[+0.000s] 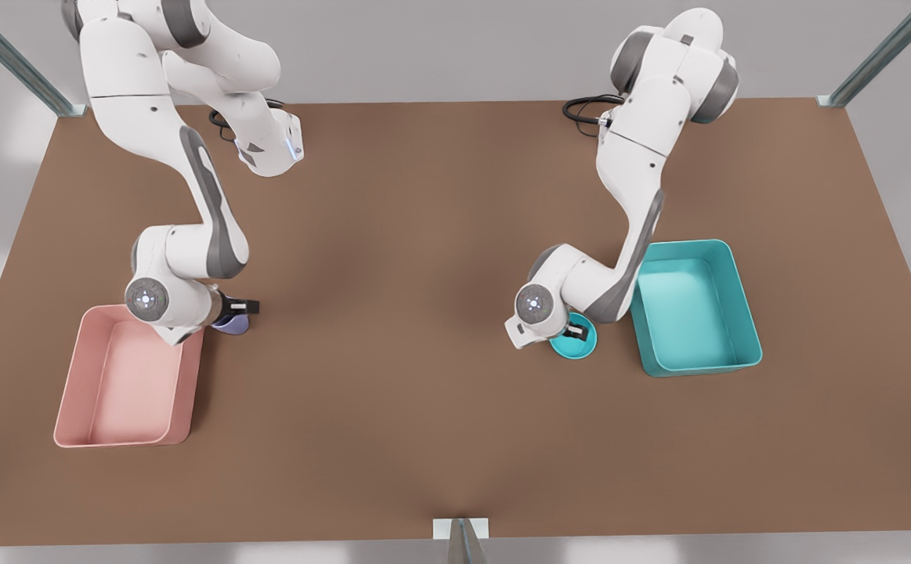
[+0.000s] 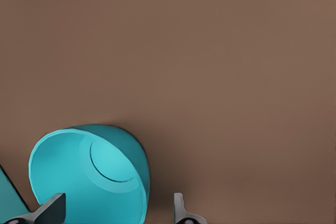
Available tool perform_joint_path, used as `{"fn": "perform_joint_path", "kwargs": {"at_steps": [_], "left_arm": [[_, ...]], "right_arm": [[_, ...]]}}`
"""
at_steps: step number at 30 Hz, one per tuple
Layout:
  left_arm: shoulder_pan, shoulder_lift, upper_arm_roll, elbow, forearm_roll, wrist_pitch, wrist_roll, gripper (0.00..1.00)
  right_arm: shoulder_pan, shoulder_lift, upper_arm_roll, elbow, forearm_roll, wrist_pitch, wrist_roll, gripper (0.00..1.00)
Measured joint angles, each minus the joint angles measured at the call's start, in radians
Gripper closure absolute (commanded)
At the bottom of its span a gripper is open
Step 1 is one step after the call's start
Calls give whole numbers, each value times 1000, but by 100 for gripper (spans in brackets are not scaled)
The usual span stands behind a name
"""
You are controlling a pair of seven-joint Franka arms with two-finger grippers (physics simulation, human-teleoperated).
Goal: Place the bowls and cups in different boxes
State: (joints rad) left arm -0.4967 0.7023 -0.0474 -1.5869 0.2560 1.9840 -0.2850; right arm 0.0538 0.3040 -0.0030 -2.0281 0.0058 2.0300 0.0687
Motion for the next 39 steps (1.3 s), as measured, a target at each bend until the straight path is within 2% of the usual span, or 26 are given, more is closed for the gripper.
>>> {"fn": "perform_joint_path", "kwargs": {"at_steps": [3, 4, 5, 6, 8, 9, 15, 17, 19, 22, 23, 24, 25, 27, 31, 35, 36, 37, 39], "left_arm": [[-13, 16, 0, -20, -1, 31, -23, 0], [-18, 19, 0, -26, -1, 38, -30, 6], [-21, 24, 1, -30, 0, 44, -37, 24], [-24, 27, 1, -32, 3, 49, -45, 51], [-25, 28, 1, -33, 12, 53, -64, 73], [-25, 27, 1, -32, 21, 53, -75, 79], [-26, 5, 4, -27, 15, 43, -117, 79], [-19, -37, 16, -17, 15, 11, -126, 79], [2, -116, 48, -11, 14, -51, -133, 79], [95, -230, 86, -7, 14, -166, -142, 79], [135, -244, 102, -4, 13, -194, -142, 79], [166, -248, 119, -5, 11, -213, -140, 79], [183, -248, 141, -15, 9, -226, -138, 79], [209, -239, 181, -71, -9, -217, -130, 79], [262, -187, 204, -236, -83, -62, -118, 79], [295, -161, 206, -319, -133, 95, -106, 79], [301, -159, 206, -323, -141, 122, -101, 27], [305, -160, 206, -326, -149, 145, -95, 0], [306, -194, 206, -322, -177, 159, -73, 0]], "right_arm": [[-4, 27, 0, -1, 0, 19, 3, 0], [-7, 34, 0, -1, -1, 24, 3, 0], [-11, 41, 0, -1, -1, 29, 4, 0], [-13, 45, 0, -3, -1, 33, 5, 0], [-14, 52, 0, -7, -1, 39, 6, 0], [-14, 53, 0, -7, -1, 41, 7, 0], [-12, 59, 1, -21, -1, 49, 10, 0], [-9, 70, 0, -24, -1, 51, 10, 4], [-12, 81, 0, -24, -1, 56, 8, 24], [-13, 99, 1, -17, -1, 61, 3, 38], [-15, 102, 1, -16, 0, 62, 2, 49], [-18, 103, 1, -16, 1, 63, 1, 67], [-20, 104, 1, -15, 3, 64, -1, 79], [-21, 105, 0, -1, 7, 62, -5, 79], [-16, 103, 7, 64, 21, 38, -8, 79], [-4, 94, 35, 223, 59, -26, -13, 79], [-4, 92, 34, 286, 60, -44, -16, 79], [-9, 92, 31, 339, 49, -60, -22, 79], [-31, 100, 12, 423, 0, -85, -38, 79]]}}
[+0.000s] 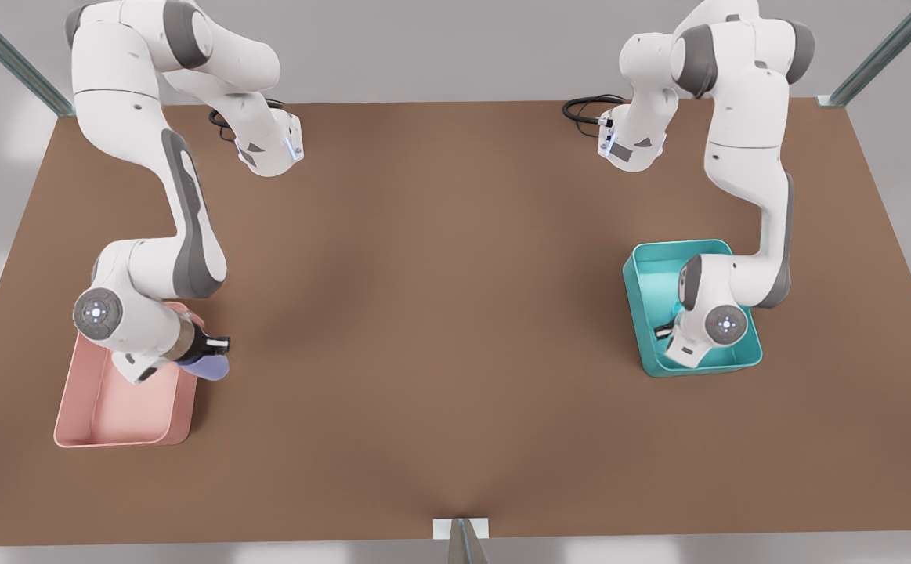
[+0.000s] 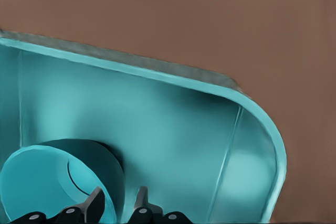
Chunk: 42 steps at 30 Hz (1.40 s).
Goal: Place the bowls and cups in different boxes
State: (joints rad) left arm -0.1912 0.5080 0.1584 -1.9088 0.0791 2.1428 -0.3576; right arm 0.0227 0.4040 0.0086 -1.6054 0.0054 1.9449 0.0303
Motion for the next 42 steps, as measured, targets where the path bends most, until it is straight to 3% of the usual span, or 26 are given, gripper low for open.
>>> {"fn": "perform_joint_path", "kwargs": {"at_steps": [2, 6, 9, 12, 23, 24, 25, 34, 42], "left_arm": [[-2, -44, 1, 24, -21, -26, 26, 0], [-3, -125, -41, 264, -8, -259, 46, 0], [-9, -171, -165, 515, 8, -474, 50, 0], [-15, -186, -232, 672, 19, -657, 77, 0], [-6, -185, -249, 711, 47, -905, 151, 0], [-7, -186, -249, 712, 48, -912, 155, 0], [-6, -186, -248, 714, 48, -916, 159, 0], [-2, -187, -246, 716, 39, -937, 184, 0], [-1, -187, -246, 714, 25, -937, 190, 0]], "right_arm": [[-24, 28, -42, 79, -28, -18, -21, 79], [-65, 131, -153, 178, -51, -32, -76, 79], [-101, 227, -166, 210, -46, -25, -113, 79], [-107, 294, -167, 214, -19, -2, -143, 79], [-126, 383, -168, 209, 44, 111, -218, 79], [-127, 383, -167, 209, 45, 116, -223, 46], [-128, 384, -167, 209, 43, 121, -225, 0], [-127, 333, -161, 197, 17, 125, -212, 0], [-73, 1, -155, 214, 40, -184, -234, 0]]}}
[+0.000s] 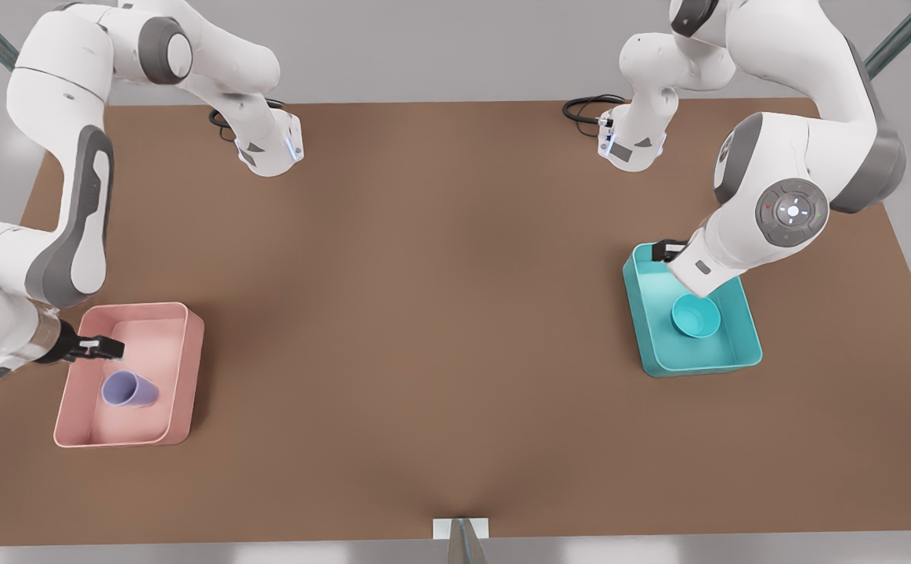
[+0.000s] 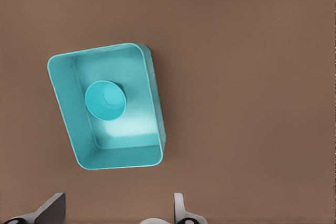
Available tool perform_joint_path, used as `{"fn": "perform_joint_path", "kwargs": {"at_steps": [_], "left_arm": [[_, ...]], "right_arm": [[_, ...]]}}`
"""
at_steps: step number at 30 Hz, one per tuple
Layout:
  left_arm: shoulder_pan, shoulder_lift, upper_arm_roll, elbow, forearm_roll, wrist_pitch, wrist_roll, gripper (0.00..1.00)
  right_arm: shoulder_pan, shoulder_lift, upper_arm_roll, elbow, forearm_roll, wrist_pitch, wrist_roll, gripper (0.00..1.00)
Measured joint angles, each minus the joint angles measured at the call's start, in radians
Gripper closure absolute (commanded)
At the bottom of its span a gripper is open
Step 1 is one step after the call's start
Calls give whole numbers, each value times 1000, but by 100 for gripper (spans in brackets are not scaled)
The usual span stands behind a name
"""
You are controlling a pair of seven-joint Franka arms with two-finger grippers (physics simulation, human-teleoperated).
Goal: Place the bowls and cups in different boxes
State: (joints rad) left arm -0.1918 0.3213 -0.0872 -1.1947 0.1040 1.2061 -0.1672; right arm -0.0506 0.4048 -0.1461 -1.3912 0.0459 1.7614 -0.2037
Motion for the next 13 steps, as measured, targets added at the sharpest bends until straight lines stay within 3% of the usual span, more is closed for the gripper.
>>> {"fn": "perform_joint_path", "kwargs": {"at_steps": [4, 8, 13], "left_arm": [[0, 0, 0, 0, -6, 2, -3, 0], [0, 1, 0, 0, -8, 3, -6, 0], [0, 1, 0, 1, -11, 4, -9, 0]], "right_arm": [[81, -38, 6, 119, -11, -220, 48, 0], [53, -232, 57, 1, -13, -342, 87, 0], [52, -302, 62, -55, -18, -400, 124, 0]]}}
